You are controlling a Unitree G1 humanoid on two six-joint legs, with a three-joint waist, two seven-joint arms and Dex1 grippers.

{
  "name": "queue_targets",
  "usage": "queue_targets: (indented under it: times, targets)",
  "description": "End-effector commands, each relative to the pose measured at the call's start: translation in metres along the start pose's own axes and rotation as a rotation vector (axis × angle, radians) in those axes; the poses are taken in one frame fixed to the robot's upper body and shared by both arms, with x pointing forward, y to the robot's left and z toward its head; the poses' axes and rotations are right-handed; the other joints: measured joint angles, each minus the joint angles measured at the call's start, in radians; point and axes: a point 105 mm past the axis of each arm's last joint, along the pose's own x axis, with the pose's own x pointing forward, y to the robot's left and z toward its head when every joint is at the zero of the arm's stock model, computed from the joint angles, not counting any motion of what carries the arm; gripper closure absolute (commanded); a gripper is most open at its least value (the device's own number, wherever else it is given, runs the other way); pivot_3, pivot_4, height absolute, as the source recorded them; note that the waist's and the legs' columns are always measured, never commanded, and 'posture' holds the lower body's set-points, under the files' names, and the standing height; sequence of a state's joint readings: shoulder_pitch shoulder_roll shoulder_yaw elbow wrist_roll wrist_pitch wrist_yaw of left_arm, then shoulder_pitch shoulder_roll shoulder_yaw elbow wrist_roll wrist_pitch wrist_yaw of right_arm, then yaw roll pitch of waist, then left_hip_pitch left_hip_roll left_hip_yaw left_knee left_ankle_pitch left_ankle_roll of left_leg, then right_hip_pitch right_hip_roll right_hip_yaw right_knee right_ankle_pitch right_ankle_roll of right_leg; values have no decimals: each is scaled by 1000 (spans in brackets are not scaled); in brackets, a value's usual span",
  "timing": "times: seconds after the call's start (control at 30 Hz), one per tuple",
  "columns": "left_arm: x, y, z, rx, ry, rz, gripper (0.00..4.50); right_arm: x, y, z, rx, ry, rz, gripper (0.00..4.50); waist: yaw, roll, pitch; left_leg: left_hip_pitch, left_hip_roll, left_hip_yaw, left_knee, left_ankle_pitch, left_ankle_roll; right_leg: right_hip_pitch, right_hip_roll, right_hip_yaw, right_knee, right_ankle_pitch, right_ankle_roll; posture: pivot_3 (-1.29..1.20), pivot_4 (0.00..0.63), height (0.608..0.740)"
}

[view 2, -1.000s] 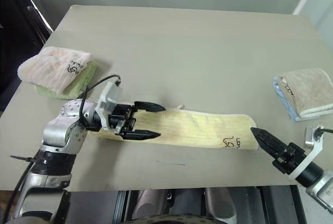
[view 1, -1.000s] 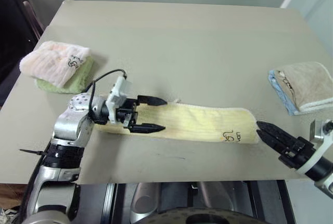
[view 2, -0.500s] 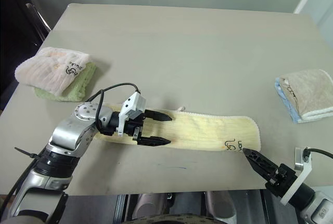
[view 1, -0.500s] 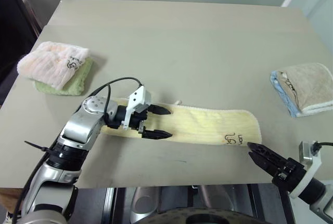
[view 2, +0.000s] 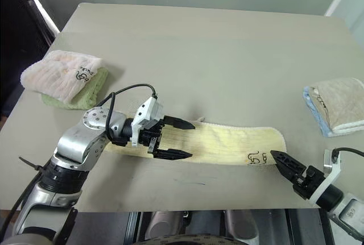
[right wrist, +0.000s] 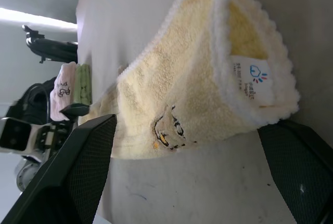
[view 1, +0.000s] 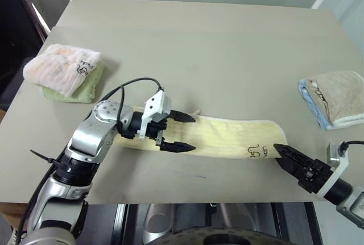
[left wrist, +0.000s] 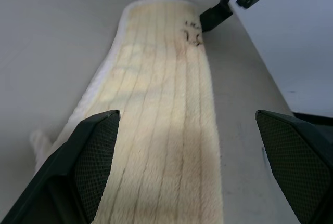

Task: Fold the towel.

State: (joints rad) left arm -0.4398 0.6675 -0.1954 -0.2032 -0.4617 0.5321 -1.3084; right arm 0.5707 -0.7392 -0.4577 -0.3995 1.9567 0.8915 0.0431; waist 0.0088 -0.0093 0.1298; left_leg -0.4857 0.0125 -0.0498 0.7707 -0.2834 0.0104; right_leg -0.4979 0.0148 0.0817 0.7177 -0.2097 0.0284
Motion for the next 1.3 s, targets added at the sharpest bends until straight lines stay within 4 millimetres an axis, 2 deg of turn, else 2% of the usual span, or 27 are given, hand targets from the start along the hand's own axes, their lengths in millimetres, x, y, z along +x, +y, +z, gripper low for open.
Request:
queue_targets:
  times: [0.03, 0.47, 0.83, 0.9, 1.0, 1.1, 1.3]
  targets:
    - [-1, -3, 13, 52, -2, -11, 0, 1, 3, -6, 13, 9, 4, 17, 0, 0, 0, 0, 0, 0, 0, 0, 0, 0, 0, 0, 0, 0, 0, 0, 150, 697]
    - [-5, 3, 4, 41, 10, 4, 0, -10, -9, -9, 43, 5, -55, 17, 1, 1, 0, 8, 0, 0, -1, -2, 0, 9, 0, 0, -3, -2, 3, 0, 150, 697]
    - [-9, 5, -12, 48, 19, 9, 0, 1, -14, 8, 48, -55, -75, 17, -4, 0, -1, 13, 0, 0, 0, -4, 0, 13, 0, 1, -4, -4, 7, 0, 150, 697]
    - [-9, 4, -12, 50, 18, 10, 0, 2, -14, 7, 49, -49, -79, 17, -4, 0, -1, 13, 0, 0, 0, -9, -9, 14, 0, 1, -4, -4, 7, 0, 150, 697]
    - [-10, 2, -12, 51, 16, 9, 0, 3, -15, 6, 51, -46, -86, 17, -4, 0, -1, 13, 0, 0, 0, -10, -10, 14, 0, 1, -4, -4, 7, 0, 150, 697]
    - [-11, 3, -11, 58, 17, 15, 0, 3, -18, 8, 52, -44, -98, 618, -4, 0, -1, 13, 0, 0, 0, -10, -10, 14, -1, 1, -4, -4, 7, 0, 150, 697]
    - [-9, 3, -10, 69, 17, 12, 0, 4, -19, 8, 54, -44, -102, 2784, -3, 1, 0, 13, 0, 0, -1, -10, -10, 14, -1, 1, -4, -4, 7, 0, 150, 697]
